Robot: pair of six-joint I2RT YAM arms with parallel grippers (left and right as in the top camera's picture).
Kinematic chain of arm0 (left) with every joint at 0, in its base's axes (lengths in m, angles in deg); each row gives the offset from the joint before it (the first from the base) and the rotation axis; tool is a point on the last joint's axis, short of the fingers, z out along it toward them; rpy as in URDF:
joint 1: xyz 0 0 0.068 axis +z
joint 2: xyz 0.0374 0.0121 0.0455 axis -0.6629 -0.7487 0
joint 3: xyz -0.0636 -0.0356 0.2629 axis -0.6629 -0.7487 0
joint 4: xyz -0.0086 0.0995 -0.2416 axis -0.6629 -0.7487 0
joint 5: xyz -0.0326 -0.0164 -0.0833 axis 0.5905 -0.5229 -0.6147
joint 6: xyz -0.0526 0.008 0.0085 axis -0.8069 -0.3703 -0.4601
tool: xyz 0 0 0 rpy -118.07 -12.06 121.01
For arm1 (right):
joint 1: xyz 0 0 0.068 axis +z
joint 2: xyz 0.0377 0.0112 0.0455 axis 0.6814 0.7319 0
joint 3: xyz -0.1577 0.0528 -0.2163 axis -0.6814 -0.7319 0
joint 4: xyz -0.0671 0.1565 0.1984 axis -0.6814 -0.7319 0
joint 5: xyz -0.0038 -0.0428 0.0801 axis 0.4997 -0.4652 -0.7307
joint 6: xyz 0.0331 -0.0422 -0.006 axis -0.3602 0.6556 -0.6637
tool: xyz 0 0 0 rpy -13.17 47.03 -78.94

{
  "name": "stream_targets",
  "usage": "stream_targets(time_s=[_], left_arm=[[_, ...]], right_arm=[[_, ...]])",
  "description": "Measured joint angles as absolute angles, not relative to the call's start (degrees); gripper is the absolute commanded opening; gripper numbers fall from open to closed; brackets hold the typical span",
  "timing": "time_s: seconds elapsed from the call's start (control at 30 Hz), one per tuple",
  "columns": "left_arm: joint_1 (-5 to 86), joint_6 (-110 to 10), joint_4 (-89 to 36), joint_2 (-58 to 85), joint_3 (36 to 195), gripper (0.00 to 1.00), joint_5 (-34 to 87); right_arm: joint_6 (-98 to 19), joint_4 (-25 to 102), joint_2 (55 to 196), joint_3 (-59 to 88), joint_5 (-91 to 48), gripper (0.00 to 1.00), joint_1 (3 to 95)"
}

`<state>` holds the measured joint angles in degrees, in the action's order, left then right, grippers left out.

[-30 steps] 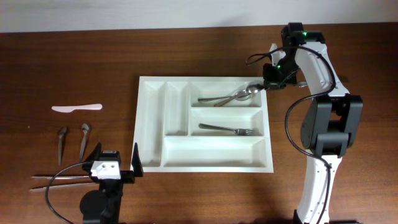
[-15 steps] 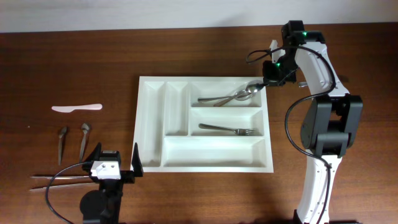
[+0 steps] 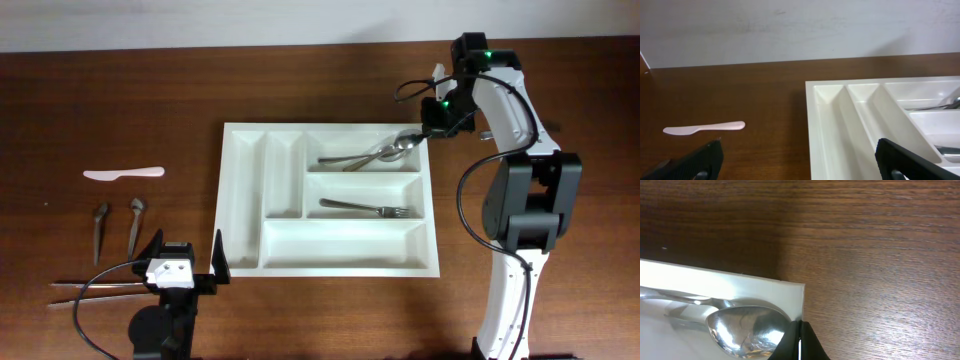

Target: Pack container

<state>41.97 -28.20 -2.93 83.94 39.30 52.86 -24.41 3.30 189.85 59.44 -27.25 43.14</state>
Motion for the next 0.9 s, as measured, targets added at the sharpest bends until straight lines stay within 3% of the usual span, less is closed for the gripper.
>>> stream_targets(time_s=[0.9], left_arm=[[42.0, -28.2, -2.9, 83.9, 39.3, 0.99, 52.9]], right_arm=[[-24.8, 0.5, 189.9, 61.5, -23.9, 0.04, 46.7]])
